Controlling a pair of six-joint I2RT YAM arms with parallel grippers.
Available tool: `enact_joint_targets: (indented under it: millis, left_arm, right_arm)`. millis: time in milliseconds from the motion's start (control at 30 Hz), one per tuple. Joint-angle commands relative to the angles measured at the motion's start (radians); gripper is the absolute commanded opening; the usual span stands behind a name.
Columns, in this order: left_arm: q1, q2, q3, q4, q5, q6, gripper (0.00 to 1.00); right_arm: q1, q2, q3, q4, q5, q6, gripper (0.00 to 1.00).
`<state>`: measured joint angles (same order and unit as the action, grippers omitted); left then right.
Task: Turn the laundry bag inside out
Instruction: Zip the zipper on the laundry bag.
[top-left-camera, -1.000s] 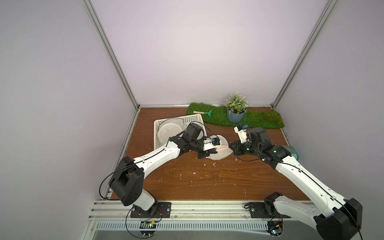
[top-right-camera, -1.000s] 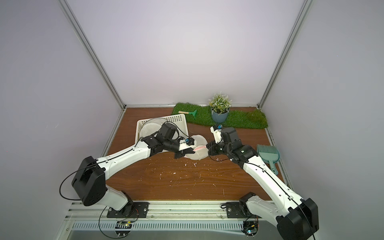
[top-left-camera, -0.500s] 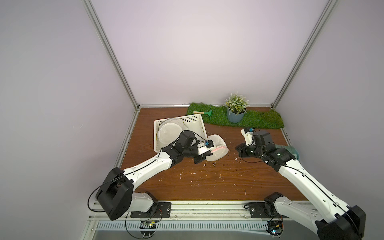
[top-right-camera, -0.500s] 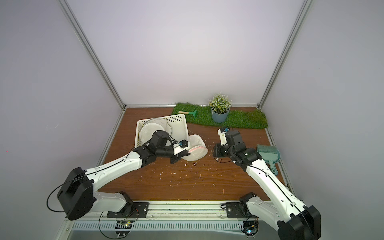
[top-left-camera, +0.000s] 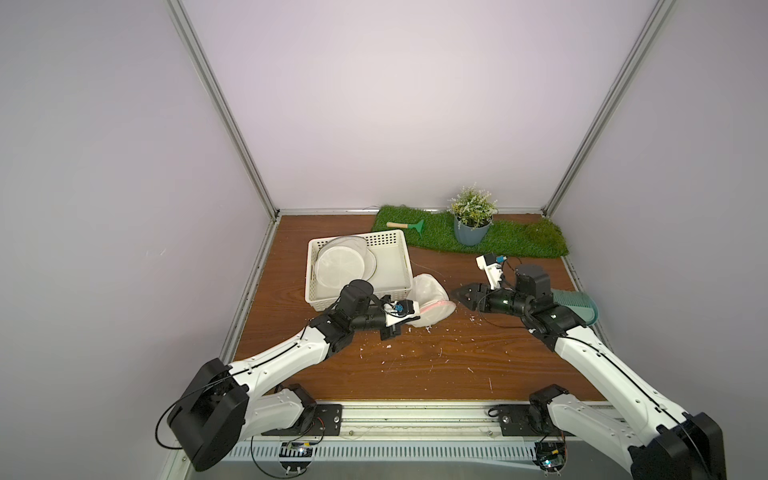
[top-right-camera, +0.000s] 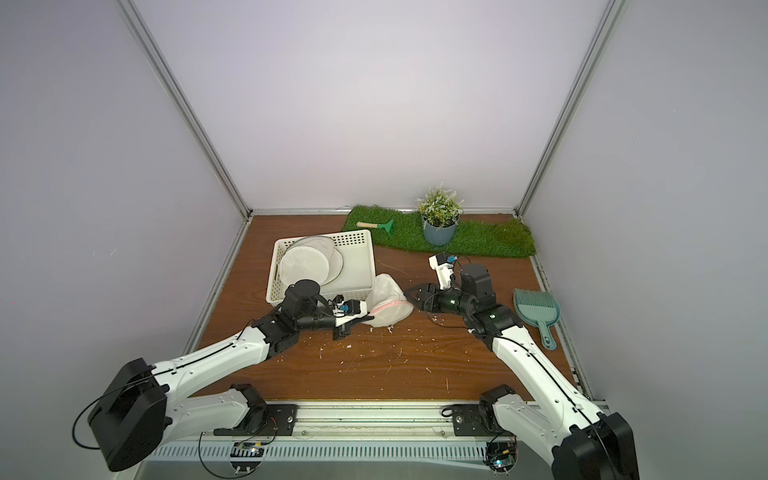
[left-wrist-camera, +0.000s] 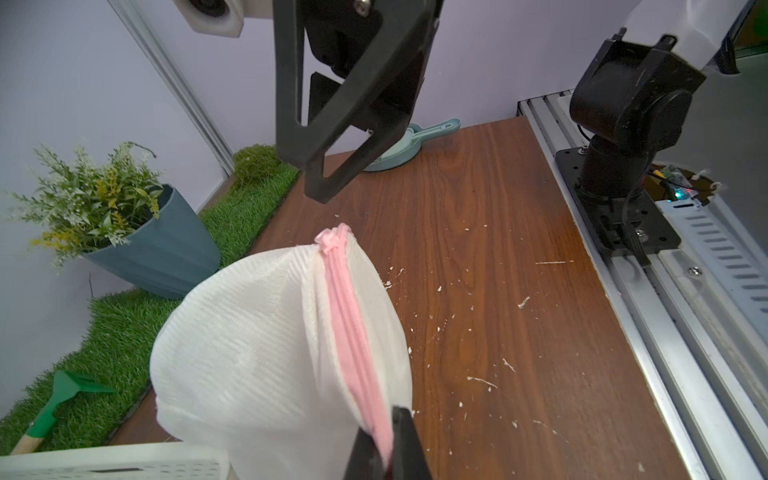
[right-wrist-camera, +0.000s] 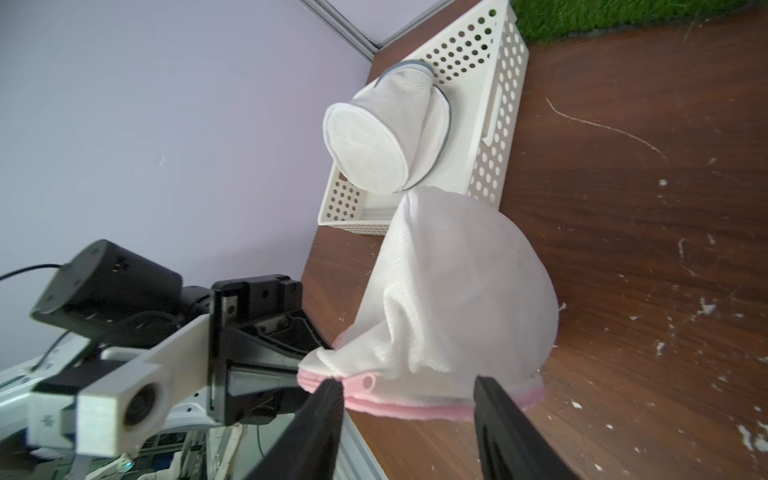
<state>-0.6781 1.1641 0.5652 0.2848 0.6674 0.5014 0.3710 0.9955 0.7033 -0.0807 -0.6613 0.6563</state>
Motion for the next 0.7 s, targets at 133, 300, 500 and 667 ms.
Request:
enact_joint_targets:
  millis: [133,300,500,667]
  left_arm:
    - [0.006,-0.017,-0.007,0.087,0.031,0.066,0.00]
    - [0.004,-0.009,-0.001,0.061,0.035,0.094,0.00]
    - [0.000,0.009,0.019,0.028,0.021,0.105,0.00]
    - [-0.001,0.023,0.032,0.022,0.001,0.091,0.00]
  right_arm:
    - [-0.003,0.045,-0.009,0.114,-0.235,0.048,0.55]
    - [-0.001,0.079,-0.011,0.127,-0.266,0.059,0.48]
    - [0.004,0.101,-0.023,0.189,-0.316,0.095,0.42]
    - [0.011,0.098,-0.034,0.187,-0.342,0.095,0.39]
